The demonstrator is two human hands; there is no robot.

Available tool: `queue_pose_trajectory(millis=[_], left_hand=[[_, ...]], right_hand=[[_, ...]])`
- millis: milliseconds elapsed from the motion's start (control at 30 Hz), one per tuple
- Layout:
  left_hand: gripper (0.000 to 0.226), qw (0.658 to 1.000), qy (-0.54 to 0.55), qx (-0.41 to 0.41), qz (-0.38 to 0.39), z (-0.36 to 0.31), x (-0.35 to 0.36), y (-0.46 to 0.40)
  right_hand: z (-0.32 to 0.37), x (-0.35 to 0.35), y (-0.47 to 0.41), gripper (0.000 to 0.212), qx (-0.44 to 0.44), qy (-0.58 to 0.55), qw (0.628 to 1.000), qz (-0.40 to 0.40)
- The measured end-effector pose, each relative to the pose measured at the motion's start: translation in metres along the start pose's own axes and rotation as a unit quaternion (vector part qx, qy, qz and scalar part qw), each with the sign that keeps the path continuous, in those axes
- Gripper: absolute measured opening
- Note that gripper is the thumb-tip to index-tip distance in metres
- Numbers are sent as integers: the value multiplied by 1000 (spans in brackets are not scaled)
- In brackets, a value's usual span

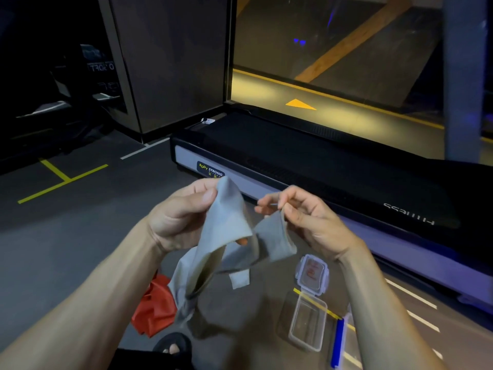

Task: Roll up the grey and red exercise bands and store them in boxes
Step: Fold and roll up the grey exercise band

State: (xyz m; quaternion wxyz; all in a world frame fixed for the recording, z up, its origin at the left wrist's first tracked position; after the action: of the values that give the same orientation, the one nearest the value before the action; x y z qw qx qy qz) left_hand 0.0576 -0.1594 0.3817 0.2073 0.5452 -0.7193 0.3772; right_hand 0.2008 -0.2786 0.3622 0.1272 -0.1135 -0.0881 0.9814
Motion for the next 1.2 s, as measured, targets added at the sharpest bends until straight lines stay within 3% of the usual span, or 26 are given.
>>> queue_pose_trajectory(millis=[133, 267, 333, 433, 633, 1000, 1200], left_hand=[[36, 991, -90, -29, -97, 5, -10, 4], [44, 979, -143, -48, -140, 8, -15, 5], [57, 972, -167, -57, -154, 10, -16, 3], [58, 964, -189, -56, -178, 12, -18, 2], [14, 953, -223, -62, -195, 12, -24, 0], [29, 934, -303, -79, -174, 9, -18, 4], [32, 905, -382, -101, -158, 6, -25, 9]], right_hand=[[10, 4, -6, 18, -27, -95, 995, -26], [24, 14, -12, 12, -42, -135, 989, -51], [28, 23, -15, 9, -41, -109, 992, -47], [28, 35, -17, 8, -35, -32, 999, -19], [32, 39, -14, 7, -24, 54, 998, 10], [22, 40, -16, 5, -16, 188, 982, 5], [20, 40, -16, 7, -5, 228, 973, 38]])
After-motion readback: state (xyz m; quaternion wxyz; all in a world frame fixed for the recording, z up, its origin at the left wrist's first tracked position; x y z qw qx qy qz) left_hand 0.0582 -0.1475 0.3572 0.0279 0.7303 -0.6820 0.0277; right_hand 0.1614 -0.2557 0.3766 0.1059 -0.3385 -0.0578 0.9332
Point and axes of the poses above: each hand's wrist, its own y-axis away from the middle knuckle, its own x-axis out of the palm, z = x × y, the point moved 6 cm from there along -y, towards the middle knuckle, and after that the axes turned 15 degrees about y, right-handed, at the moved point
